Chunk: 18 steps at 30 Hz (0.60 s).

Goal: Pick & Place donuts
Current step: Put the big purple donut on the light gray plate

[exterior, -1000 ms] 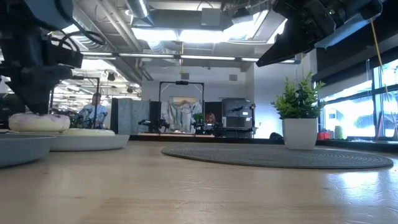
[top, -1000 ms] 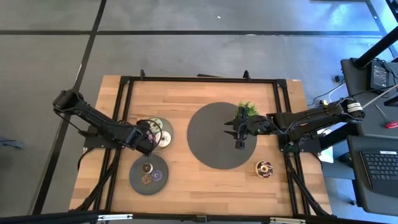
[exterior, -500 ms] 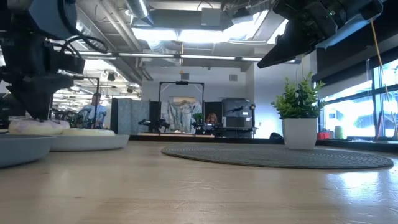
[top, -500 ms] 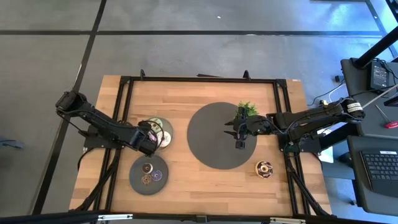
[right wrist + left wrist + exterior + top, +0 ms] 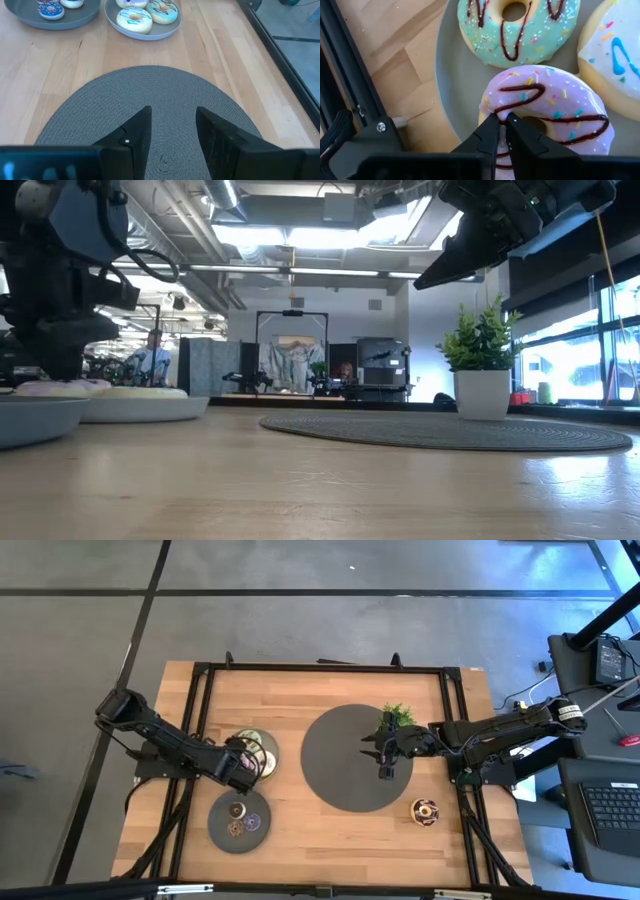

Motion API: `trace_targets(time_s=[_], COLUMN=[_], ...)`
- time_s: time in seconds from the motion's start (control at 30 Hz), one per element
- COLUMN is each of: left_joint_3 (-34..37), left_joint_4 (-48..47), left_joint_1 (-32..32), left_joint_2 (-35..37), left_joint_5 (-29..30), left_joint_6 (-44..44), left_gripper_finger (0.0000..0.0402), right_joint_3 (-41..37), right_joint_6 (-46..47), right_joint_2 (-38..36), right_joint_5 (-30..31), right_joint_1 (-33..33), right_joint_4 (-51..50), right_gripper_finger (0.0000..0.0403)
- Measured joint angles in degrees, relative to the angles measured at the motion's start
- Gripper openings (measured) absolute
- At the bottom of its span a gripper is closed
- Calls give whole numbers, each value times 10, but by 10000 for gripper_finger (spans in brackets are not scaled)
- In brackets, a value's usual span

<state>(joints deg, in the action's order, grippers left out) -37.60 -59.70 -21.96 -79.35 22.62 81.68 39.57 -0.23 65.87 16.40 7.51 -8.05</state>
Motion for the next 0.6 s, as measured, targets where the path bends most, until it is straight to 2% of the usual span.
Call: trace_targets(time_s=[0.6], left_joint_3=[0], left_joint_4=[0], left_joint_1=[0], left_joint_2=[1], left_joint_5=[-11], left_joint_6=[-14], left_gripper_finger=[48], right_joint_3=[0], right_joint_6=[0], right_joint_2=[0], right_joint_5=[0], right_joint_1=[0], right_joint_4=[0], right_gripper_finger=[156])
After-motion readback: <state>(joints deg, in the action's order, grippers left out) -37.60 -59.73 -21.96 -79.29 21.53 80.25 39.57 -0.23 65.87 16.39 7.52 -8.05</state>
